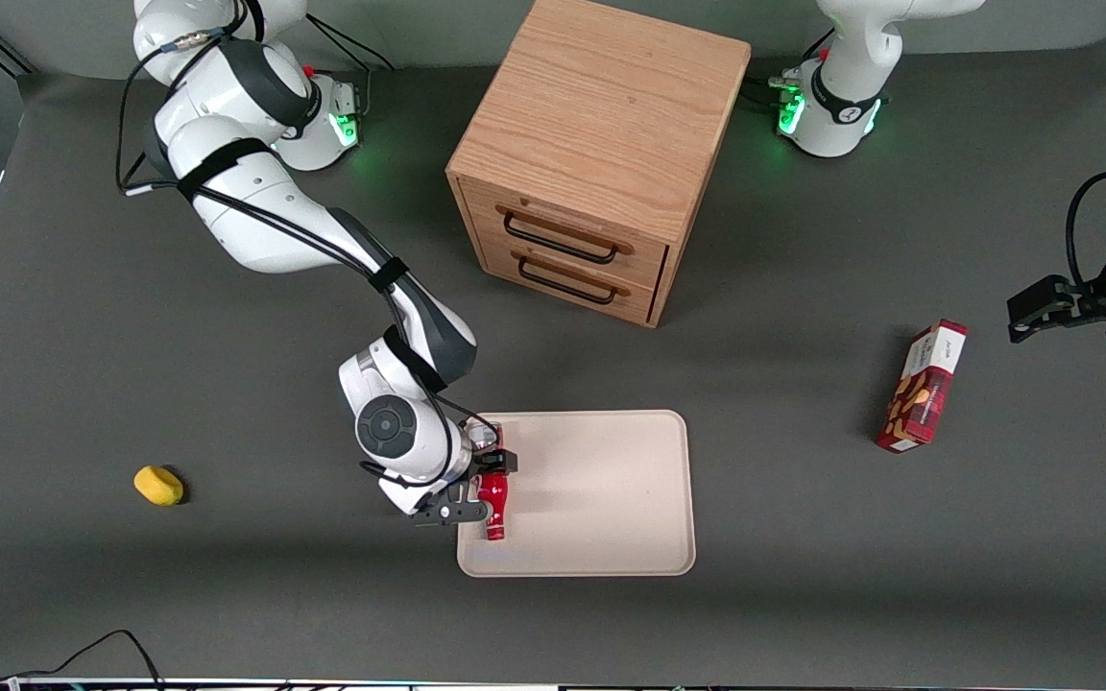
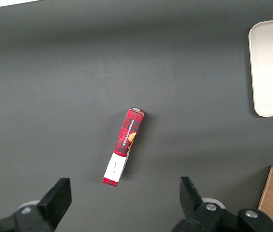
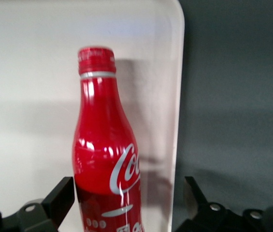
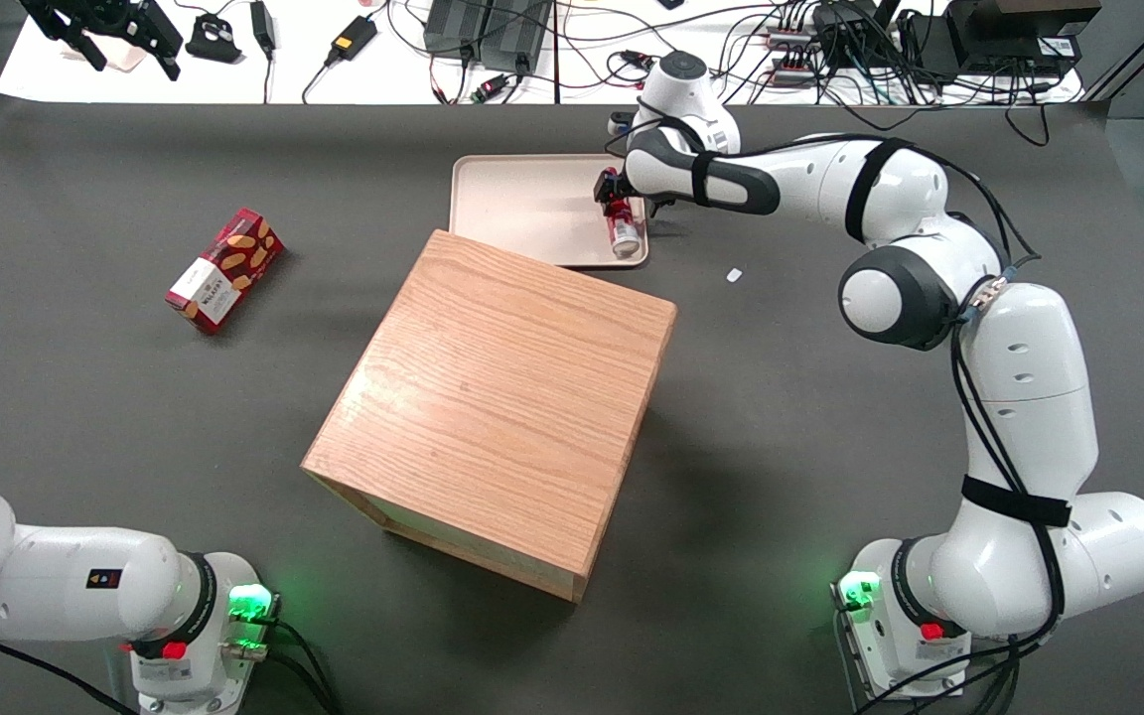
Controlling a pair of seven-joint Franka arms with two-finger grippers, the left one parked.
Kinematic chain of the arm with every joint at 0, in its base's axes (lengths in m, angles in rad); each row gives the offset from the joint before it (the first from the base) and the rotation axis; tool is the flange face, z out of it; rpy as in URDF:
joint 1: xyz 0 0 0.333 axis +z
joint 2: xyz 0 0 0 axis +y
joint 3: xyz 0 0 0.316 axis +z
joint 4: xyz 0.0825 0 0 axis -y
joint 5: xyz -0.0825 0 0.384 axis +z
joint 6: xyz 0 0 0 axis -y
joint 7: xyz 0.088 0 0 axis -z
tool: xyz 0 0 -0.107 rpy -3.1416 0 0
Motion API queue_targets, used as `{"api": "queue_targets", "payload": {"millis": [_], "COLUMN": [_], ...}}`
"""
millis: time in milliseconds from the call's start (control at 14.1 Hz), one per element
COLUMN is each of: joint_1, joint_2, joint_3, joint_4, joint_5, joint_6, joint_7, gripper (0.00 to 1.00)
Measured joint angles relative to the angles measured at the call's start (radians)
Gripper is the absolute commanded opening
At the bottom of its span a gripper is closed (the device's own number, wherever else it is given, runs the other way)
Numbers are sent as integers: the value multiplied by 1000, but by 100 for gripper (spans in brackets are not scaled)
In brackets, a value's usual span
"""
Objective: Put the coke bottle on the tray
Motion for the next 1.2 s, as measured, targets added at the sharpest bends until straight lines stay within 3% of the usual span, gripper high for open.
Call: {"api": "queue_targets", "payload": {"millis": [566,920,1204], "joint_1": [-18,-186,-297], "joint_2": [-166,-522,-761], "joint_3": [0,2,10], "joint_4": [-48,-354,-544], "joint_5": [0,2,109], "joint_6": [-25,-60,-201], "joint_7": [0,-18,-184], "gripper": [100,100,100]}}
